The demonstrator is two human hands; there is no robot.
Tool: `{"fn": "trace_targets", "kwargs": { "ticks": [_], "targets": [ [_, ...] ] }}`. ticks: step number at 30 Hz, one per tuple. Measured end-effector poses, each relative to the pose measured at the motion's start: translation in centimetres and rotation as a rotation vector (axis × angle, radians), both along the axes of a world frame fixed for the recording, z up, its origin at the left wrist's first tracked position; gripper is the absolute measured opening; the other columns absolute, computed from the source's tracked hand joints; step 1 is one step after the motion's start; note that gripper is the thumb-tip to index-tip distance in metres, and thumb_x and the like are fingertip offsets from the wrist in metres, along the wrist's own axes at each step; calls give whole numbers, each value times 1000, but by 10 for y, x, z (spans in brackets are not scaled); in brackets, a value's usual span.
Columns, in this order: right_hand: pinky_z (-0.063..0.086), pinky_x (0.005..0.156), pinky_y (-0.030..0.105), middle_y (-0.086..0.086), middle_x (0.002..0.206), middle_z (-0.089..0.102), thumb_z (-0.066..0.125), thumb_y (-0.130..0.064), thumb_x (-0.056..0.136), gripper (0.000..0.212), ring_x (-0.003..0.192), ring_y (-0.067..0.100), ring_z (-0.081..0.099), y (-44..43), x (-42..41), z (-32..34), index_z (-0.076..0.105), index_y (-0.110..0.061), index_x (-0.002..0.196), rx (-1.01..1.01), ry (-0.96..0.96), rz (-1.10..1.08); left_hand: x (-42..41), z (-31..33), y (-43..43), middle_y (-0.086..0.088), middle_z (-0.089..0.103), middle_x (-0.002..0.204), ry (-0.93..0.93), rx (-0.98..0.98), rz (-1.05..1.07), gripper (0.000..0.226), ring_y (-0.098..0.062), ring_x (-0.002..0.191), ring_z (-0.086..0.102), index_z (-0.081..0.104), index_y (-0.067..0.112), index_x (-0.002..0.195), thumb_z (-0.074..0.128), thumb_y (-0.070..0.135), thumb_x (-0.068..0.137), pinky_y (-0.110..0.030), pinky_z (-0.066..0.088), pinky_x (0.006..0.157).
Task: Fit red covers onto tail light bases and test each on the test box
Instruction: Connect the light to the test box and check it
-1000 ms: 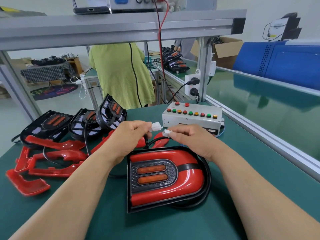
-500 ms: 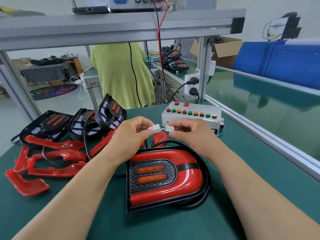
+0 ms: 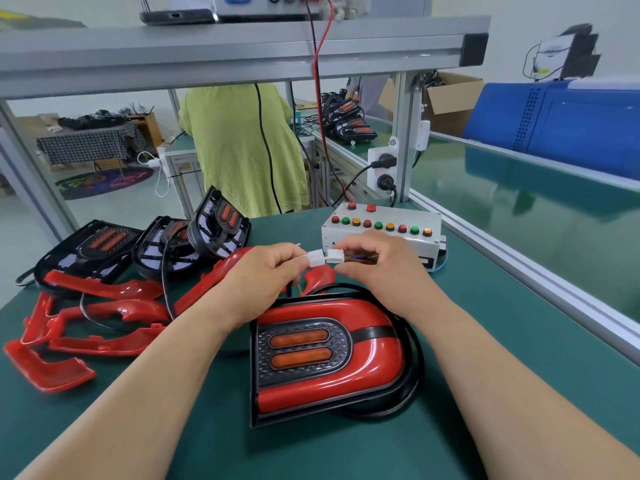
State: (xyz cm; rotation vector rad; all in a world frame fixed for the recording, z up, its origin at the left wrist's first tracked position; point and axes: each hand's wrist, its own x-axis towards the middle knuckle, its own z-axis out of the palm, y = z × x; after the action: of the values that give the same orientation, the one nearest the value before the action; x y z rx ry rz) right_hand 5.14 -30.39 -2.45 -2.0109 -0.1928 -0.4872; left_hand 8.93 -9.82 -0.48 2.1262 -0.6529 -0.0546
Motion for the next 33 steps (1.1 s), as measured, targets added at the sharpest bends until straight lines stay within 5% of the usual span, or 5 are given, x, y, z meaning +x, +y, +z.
{"fn": "trace_targets", "kwargs": {
  "ticks": [4, 10, 14, 27, 33],
  "targets": [
    [40, 81, 9, -8, 92, 65, 81, -11, 78, 27, 85, -2, 59, 4, -2, 2, 75, -20, 103, -51, -9, 5, 3, -1, 3, -5, 53, 73, 40, 44, -21, 34, -5, 52, 37, 67, 12, 84, 49, 34, 102, -12, 32, 49],
    [42, 84, 16, -1, 92, 67, 80, -9, 78, 24, 89, 5, 58, 8, -3, 4, 76, -16, 101, -175, -75, -6, 2, 0, 1, -10, 65, 80, 48, 66, -24, 46, -10, 66, 47, 66, 41, 61, 49, 33, 103, -26, 37, 64],
    [43, 91, 29, 3, 96, 68, 80, -10, 79, 25, 96, 15, 58, 10, -4, 5, 76, -14, 103, -268, -100, -6, 3, -2, 2, 1, 60, 72, 63, 66, -11, 47, -15, 70, 51, 66, 41, 60, 48, 34, 103, -32, 42, 72],
    [45, 81, 30, 0, 87, 66, 83, -21, 77, 20, 84, 12, 59, 16, -5, 7, 78, -18, 95, -323, -68, 30, 9, -5, 7, 6, 59, 68, 138, 53, -71, 36, -16, 75, 53, 72, 30, 72, 51, 35, 102, -35, 42, 80],
    [43, 76, 5, -14, 86, 71, 83, -17, 76, 24, 80, -8, 62, 9, -6, 7, 75, -25, 97, -131, 62, 75, 12, -8, 8, -3, 62, 72, 143, 28, -66, 34, -21, 75, 51, 73, 22, 72, 55, 33, 100, -34, 39, 76]
  ]
}}
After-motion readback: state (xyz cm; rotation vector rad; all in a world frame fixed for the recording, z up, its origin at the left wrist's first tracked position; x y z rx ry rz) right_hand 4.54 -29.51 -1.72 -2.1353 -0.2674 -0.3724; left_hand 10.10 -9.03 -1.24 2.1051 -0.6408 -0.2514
